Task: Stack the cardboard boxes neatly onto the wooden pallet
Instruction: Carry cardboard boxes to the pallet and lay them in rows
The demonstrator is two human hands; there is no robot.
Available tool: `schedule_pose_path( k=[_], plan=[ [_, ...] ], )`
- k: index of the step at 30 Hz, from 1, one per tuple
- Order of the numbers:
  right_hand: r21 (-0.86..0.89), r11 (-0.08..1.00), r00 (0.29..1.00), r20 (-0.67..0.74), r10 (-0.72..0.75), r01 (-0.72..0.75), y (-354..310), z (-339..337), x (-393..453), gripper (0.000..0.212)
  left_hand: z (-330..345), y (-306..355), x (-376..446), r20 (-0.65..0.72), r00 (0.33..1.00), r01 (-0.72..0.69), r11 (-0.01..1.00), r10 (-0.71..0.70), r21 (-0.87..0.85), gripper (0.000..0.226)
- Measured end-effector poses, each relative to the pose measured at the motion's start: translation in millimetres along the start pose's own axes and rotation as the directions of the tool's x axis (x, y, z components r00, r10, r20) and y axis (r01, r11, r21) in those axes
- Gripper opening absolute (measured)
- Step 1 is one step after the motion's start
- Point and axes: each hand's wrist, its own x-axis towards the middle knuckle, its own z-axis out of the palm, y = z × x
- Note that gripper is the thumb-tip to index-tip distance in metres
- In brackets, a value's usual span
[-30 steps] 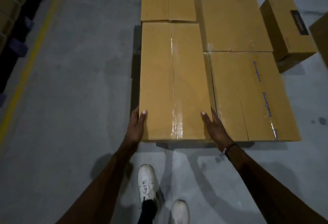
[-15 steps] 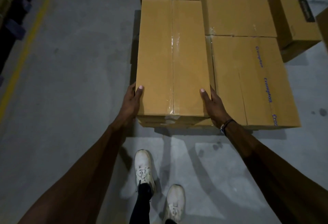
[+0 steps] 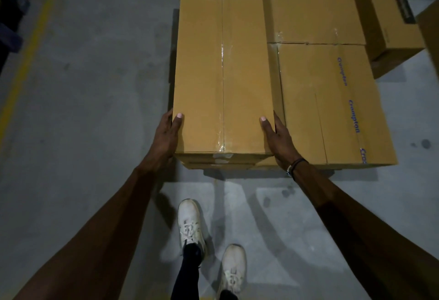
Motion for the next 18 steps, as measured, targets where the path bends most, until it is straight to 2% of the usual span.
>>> schedule_pose_path(
  k=[4, 12, 18],
  plan=[
    [-0.002, 1.000, 1.000, 0.013, 0.028, -0.027, 2.9, 4.9, -1.5, 0.065, -5.5, 1.5, 1.5, -0.005, 1.000, 0.010, 1.000, -0.010, -0.010, 0.045],
    [-0.004, 0.998, 0.998, 0.036, 0.059, -0.059, 6.3, 5.0, -3.9, 0.080, -1.6, 7.4, -6.2, -0.015, 1.000, -0.018, 1.000, 0.018, 0.024, 0.054],
    [-0.031, 0.999, 0.999, 0.025, 0.020, -0.019, -1.2, -1.8, 0.2, 0.080, 3.9, 13.1, -10.5, -0.022, 1.000, -0.009, 1.000, 0.009, 0.015, 0.057]
  ],
)
